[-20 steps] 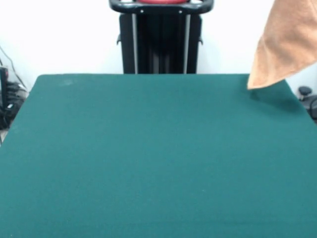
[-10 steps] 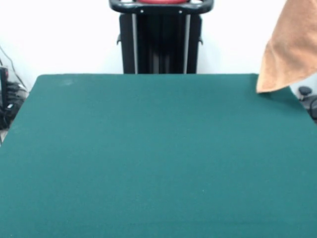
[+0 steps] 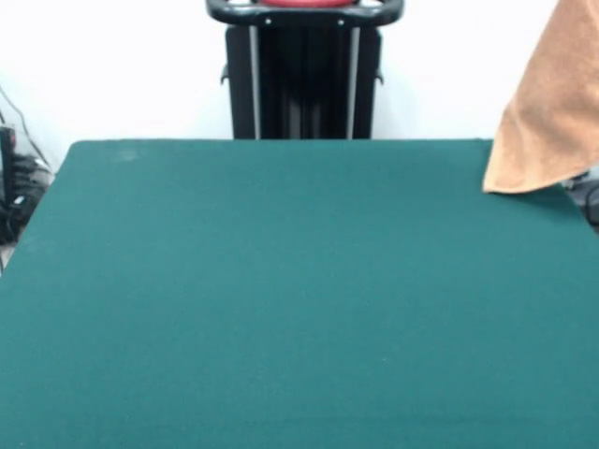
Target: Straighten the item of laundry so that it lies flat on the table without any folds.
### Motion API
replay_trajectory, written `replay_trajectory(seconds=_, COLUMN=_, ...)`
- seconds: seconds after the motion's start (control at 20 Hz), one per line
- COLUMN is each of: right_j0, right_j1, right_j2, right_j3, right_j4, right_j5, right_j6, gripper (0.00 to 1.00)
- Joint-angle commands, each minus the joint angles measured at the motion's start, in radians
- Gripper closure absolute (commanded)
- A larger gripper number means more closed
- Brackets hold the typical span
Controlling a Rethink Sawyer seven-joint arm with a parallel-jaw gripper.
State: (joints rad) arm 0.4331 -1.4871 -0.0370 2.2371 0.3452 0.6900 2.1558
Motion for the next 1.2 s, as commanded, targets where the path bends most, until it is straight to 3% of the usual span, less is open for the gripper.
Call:
replay_trajectory(seconds=0.05, right_j0=0.056, right_j1=0.094, right_j2=-0.010, right_j3=0.116, right_j4=-0.023, right_j5=-0.060, right_j6=0.332, gripper=1.00)
replay_trajectory(seconds=0.5, right_j0=0.120, right_j1=0.156, right_j2=-0.050, right_j3=0.051, right_j4=-0.061, right_j5=-0.067, right_j6=0.411, gripper=1.00)
replay_trajectory(seconds=0.7, right_j0=0.112, right_j1=0.094, right_j2=-0.063, right_j3=0.055, right_j4=-0.053, right_j5=0.008, right_j6=0.379, gripper=1.00)
replay_trajectory(seconds=0.85, right_j0=0.076, right_j1=0.040, right_j2=-0.088, right_j3=0.077, right_j4=-0.066, right_j5=0.055, right_j6=0.305, gripper=1.00)
replay_trajectory(seconds=1.2, right_j0=-0.100, right_j1=-0.079, right_j2=-0.164, right_j3=0.140, right_j4=-0.119, right_j5=0.152, right_j6=-0.012, gripper=1.00)
